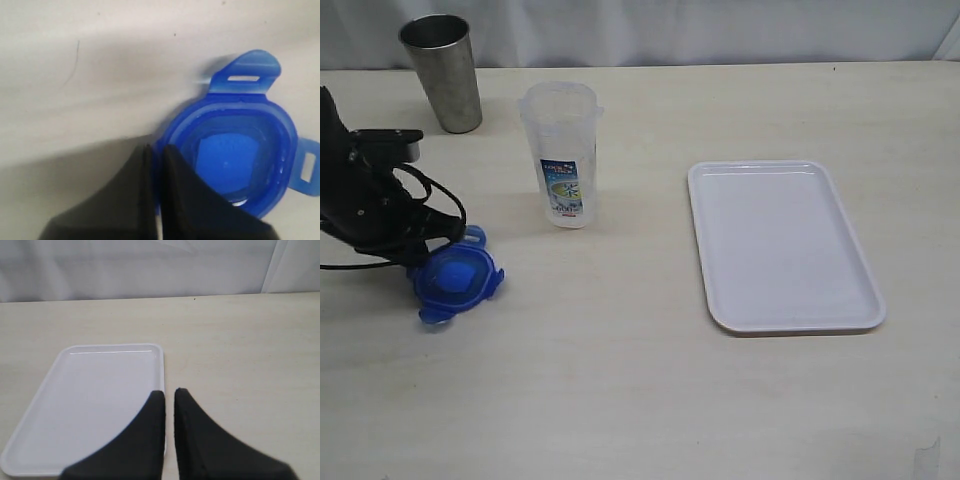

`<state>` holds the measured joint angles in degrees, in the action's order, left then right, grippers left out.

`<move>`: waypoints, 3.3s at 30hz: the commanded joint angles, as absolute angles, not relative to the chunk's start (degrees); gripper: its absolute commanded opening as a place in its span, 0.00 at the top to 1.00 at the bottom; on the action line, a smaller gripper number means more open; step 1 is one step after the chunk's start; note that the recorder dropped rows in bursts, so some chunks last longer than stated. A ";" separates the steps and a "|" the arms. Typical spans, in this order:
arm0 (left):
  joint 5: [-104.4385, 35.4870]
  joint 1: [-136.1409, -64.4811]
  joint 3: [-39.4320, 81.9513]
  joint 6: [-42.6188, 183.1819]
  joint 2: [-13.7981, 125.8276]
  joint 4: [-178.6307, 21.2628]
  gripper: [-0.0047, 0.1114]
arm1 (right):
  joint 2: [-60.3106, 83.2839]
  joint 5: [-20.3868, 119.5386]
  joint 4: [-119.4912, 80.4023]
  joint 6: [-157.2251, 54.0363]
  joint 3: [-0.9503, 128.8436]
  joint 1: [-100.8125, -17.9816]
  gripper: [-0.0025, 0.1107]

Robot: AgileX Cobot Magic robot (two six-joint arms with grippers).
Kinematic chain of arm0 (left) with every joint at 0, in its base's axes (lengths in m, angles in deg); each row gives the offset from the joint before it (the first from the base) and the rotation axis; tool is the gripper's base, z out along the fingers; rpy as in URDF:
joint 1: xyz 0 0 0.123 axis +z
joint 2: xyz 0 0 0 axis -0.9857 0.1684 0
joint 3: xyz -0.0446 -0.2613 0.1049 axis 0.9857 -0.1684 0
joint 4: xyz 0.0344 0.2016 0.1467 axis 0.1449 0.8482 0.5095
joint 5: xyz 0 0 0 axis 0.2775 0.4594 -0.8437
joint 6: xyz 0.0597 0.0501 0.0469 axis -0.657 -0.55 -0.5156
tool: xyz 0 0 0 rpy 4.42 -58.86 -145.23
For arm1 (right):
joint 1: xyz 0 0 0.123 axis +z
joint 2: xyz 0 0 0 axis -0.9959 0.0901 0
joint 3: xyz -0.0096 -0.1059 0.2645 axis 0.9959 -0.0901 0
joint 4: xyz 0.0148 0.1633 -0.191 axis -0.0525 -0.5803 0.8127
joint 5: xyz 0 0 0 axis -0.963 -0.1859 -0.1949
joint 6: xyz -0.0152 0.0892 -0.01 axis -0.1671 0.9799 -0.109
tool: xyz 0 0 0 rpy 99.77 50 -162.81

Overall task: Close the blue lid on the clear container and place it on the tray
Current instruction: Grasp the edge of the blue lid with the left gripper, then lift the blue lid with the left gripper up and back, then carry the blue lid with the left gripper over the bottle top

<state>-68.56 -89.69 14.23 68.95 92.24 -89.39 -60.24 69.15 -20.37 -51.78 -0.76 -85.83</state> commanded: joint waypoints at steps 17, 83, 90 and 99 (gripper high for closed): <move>-63.76 -91.05 20.94 57.47 72.39 -89.43 0.96 | -60.31 69.23 -20.57 -51.77 -0.95 -86.09 0.92; -2.03 -111.02 17.89 -20.94 86.35 -104.42 0.96 | -60.31 69.23 -20.57 -51.77 -0.95 -85.99 0.92; -3.08 -111.02 17.89 -20.94 86.35 -105.44 0.96 | -60.31 69.23 -20.57 -51.77 -0.95 -85.99 0.92; -3.93 -111.02 17.89 -20.94 86.24 -108.32 0.96 | -60.31 69.23 -20.57 -51.77 -0.95 -85.99 0.92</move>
